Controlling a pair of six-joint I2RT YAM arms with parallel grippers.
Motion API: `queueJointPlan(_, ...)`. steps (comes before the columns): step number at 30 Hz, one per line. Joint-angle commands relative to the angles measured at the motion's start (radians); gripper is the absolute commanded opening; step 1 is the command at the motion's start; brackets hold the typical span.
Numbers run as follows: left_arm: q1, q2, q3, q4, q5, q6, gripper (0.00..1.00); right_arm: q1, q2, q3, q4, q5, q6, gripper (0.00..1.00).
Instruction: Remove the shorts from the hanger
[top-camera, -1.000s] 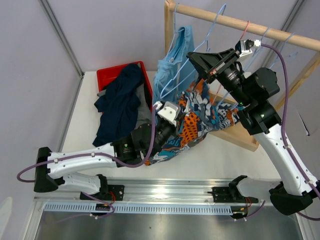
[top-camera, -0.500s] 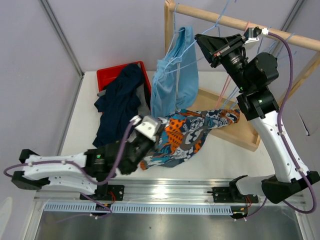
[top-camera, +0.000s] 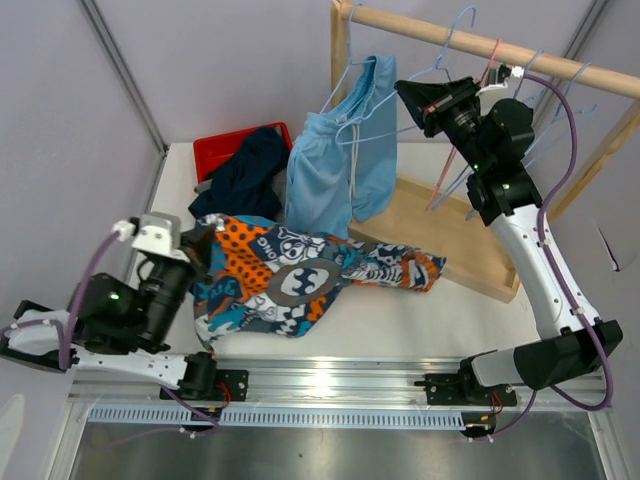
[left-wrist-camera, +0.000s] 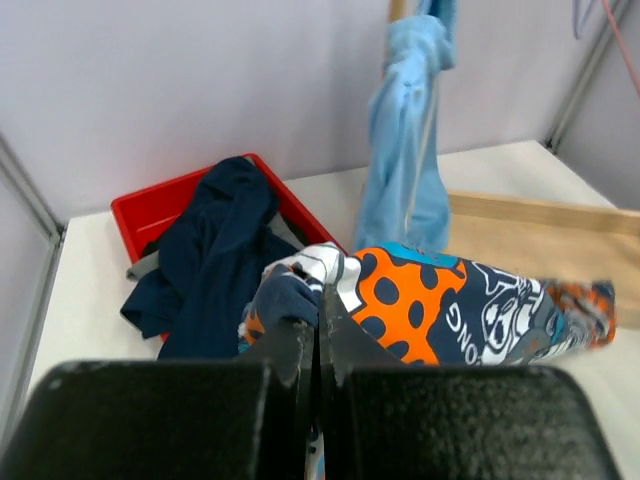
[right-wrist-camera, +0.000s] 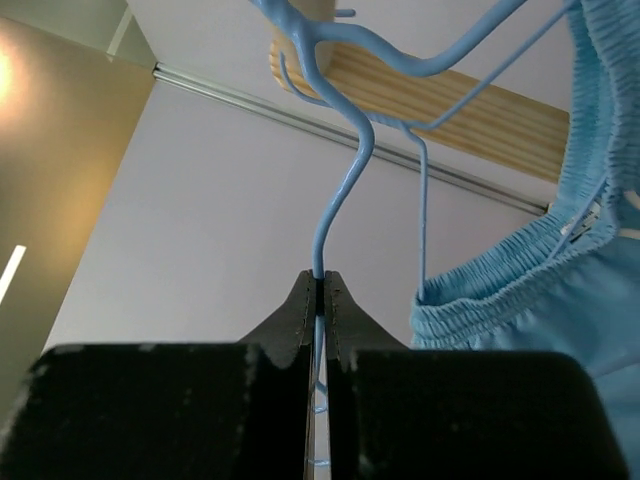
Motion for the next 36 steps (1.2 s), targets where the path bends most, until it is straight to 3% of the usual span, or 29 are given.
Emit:
queueJointPlan(1, 0.027, -0.048, -0.036, 0.312, -0.031, 0.305, 0.0, -0.007, -0.029, -0.074, 0.039, -0.007, -0.001, 0.0)
queueJointPlan(4, 0.071, -0.03, 0.023, 0.219, 0.017, 0.255, 0.0, -0.007, -0.063, -0.134, 0.063, -0.01, 0.017, 0.0)
queueJointPlan(5, 0.097, -0.001, 0.039, 0.12, 0.034, 0.233, 0.0, -0.005, -0.082, -0.178, 0.072, -0.011, 0.023, 0.0)
queueJointPlan(9, 0.243, 0.076, 0.12, -0.105, 0.159, 0.036, 0.0, -0.002, -0.136, -0.273, 0.103, -0.011, 0.046, 0.0)
queueJointPlan(15, 0.738, 0.21, 0.244, -0.28, 0.541, -0.125, 0.0, 0.021, -0.204, -0.341, 0.066, -0.008, 0.003, 0.0)
queueJointPlan(16, 0.874, 0.248, 0.257, -0.283, 0.596, -0.144, 0.0, 0.022, -0.22, -0.344, 0.054, -0.007, -0.01, 0.01)
queueJointPlan(19, 1.104, 0.334, 0.332, -0.282, 0.774, -0.21, 0.0, 0.024, -0.262, -0.365, 0.005, 0.01, -0.05, 0.34)
queueJointPlan(20, 1.154, 0.36, 0.368, -0.276, 0.837, -0.224, 0.0, 0.022, -0.273, -0.376, -0.003, 0.013, -0.058, 0.61)
queueJointPlan(22, 1.279, 0.426, 0.441, -0.277, 0.912, -0.261, 0.0, 0.022, -0.294, -0.399, -0.017, 0.021, -0.066, 0.8)
queueJointPlan(23, 1.312, 0.503, 0.508, -0.28, 0.942, -0.288, 0.0, 0.021, -0.306, -0.402, -0.024, 0.019, -0.08, 0.98)
queueJointPlan(30, 1.444, 0.918, 0.936, -0.321, 1.075, -0.313, 0.0, 0.015, -0.389, -0.39, -0.119, 0.047, -0.174, 0.99)
queueJointPlan(31, 1.456, 0.979, 1.099, -0.338, 1.062, -0.305, 0.0, 0.015, -0.403, -0.386, -0.13, 0.054, -0.188, 1.0)
queueJointPlan(34, 1.511, 1.243, 1.377, -0.424, 1.063, -0.314, 0.02, 0.018, -0.463, -0.373, -0.142, 0.07, -0.234, 0.99)
queueJointPlan(35, 1.533, 1.291, 1.412, -0.424, 1.075, -0.371, 0.09, 0.018, -0.478, -0.369, -0.126, 0.067, -0.247, 0.99)
queueJointPlan(36, 1.551, 1.36, 1.418, -0.421, 1.103, -0.398, 0.31, 0.019, -0.501, -0.364, -0.112, 0.047, -0.257, 0.99)
